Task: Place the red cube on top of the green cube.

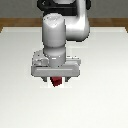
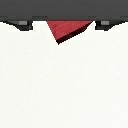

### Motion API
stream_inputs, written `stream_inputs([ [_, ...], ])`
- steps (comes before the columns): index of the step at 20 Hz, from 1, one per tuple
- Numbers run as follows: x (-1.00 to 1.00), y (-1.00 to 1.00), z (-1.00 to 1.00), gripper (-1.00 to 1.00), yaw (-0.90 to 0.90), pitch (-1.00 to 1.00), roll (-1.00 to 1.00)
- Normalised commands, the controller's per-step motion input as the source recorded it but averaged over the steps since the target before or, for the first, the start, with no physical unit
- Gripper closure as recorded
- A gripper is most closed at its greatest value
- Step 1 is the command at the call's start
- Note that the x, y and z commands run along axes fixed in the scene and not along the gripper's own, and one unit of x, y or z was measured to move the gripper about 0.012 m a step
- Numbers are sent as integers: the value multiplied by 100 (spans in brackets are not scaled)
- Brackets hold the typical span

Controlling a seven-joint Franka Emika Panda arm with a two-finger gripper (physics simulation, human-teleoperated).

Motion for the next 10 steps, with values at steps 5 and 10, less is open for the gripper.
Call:
stream_inputs([
  [5, 0, 0, 0, 100, 0, 0, 0],
  [10, 0, 0, 20, 100, 0, 0, 0],
])
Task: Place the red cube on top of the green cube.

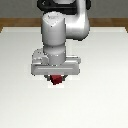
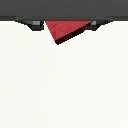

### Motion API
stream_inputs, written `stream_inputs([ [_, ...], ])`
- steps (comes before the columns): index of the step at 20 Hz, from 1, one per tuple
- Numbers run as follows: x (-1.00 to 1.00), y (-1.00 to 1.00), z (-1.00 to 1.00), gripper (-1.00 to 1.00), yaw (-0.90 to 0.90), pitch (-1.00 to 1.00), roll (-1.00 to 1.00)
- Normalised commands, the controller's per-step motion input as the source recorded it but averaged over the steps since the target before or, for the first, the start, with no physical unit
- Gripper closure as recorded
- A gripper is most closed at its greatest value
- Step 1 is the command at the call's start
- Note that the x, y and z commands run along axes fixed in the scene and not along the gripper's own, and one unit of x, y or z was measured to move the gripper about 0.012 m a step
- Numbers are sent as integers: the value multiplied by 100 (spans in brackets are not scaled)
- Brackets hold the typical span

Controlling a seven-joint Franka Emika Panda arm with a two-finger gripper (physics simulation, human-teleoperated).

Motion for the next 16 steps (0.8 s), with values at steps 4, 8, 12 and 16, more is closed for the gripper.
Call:
stream_inputs([
  [4, 0, 0, 100, 100, 0, 0, 0],
  [8, 0, 0, 100, 100, 0, 0, 0],
  [12, 0, 25, 25, 100, 0, 0, 0],
  [16, -6, 75, 0, 100, 0, 0, 0],
])
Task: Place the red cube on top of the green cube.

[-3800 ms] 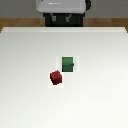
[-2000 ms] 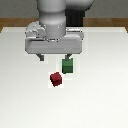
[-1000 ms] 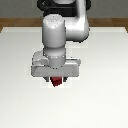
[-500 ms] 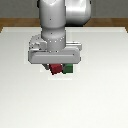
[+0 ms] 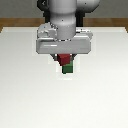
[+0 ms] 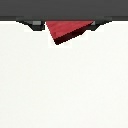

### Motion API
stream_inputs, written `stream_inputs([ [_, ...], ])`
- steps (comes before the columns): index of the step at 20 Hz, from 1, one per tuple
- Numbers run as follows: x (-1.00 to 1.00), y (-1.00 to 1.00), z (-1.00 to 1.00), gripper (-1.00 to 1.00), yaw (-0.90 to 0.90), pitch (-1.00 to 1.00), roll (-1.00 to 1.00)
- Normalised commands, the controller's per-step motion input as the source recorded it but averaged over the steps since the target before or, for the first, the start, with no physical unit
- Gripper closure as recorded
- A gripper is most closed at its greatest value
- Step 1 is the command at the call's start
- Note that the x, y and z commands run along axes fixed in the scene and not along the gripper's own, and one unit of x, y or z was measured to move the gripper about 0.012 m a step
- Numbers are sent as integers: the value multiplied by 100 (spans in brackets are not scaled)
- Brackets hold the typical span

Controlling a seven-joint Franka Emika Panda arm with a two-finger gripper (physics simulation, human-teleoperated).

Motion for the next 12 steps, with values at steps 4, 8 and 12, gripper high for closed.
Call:
stream_inputs([
  [4, -25, 0, 0, 100, 0, 0, 0],
  [8, -75, 0, 0, 100, 0, 0, 0],
  [12, -25, 0, 0, 100, 0, 0, 0],
])
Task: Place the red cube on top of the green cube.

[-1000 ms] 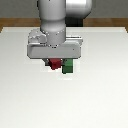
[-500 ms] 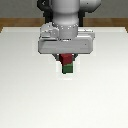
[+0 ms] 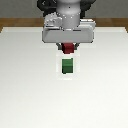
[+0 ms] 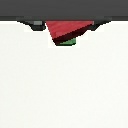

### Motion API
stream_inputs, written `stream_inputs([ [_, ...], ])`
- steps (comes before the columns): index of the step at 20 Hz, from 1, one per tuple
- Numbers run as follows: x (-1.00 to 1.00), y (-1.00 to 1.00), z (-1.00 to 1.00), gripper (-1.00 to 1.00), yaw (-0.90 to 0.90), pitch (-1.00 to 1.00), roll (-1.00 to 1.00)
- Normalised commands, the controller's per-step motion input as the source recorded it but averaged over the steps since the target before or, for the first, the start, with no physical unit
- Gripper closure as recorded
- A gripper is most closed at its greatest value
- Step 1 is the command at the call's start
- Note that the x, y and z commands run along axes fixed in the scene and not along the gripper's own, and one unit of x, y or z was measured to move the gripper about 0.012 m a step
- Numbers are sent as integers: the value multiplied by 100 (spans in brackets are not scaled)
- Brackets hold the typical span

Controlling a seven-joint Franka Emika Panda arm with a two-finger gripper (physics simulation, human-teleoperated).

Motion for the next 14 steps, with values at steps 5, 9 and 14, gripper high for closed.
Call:
stream_inputs([
  [5, -20, 0, 0, 100, 0, 0, 0],
  [9, 0, 0, -25, 100, 0, 0, 0],
  [14, 0, 0, -60, 100, 0, 0, 0],
])
